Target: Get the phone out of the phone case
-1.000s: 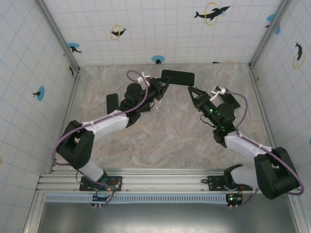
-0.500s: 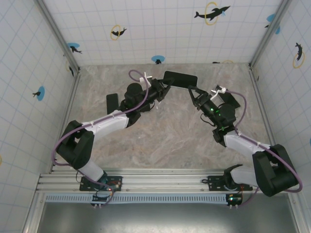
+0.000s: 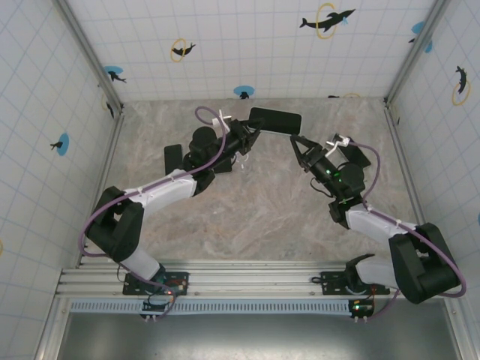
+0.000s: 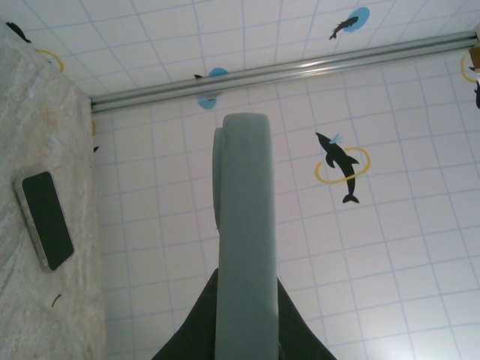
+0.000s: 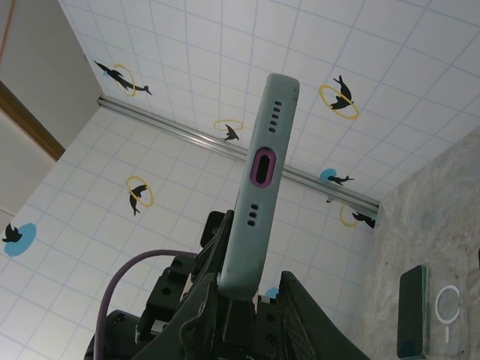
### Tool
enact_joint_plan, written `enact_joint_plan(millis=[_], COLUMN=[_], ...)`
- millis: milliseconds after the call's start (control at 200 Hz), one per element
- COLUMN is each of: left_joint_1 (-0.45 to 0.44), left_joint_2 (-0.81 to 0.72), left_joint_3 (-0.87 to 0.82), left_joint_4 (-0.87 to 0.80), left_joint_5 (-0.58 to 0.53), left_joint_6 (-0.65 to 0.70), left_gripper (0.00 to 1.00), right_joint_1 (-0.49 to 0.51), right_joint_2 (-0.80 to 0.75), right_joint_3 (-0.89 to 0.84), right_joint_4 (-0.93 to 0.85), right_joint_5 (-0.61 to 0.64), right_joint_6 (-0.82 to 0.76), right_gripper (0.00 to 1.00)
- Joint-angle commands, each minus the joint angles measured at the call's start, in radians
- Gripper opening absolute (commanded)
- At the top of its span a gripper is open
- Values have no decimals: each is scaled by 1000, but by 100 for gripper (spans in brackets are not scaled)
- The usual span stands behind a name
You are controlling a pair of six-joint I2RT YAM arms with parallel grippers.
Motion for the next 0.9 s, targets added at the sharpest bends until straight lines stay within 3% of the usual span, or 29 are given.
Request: enact_joint_plan(millis=[0, 115, 551, 891], left_joint_1=[6, 7, 7, 7], left_joint_2=[-33, -35, -25, -63], left_joint_3=[40, 39, 47, 88], left_joint_4=[79, 72, 129, 168], left_joint_5=[30, 36, 55, 123], left_joint_6=[-10, -8, -79, -156], left_gripper=[0, 0, 0, 0], right_joint_1=[-10, -11, -33, -75], right_joint_2=[-2, 11, 14, 67], right_joint_3=[3, 15, -1, -52], right_joint_4=[67, 82, 73, 169], right_joint_5=[-13, -26, -81, -241], right_joint_6=[6, 10, -28, -96], right_gripper=[25, 26, 11, 8])
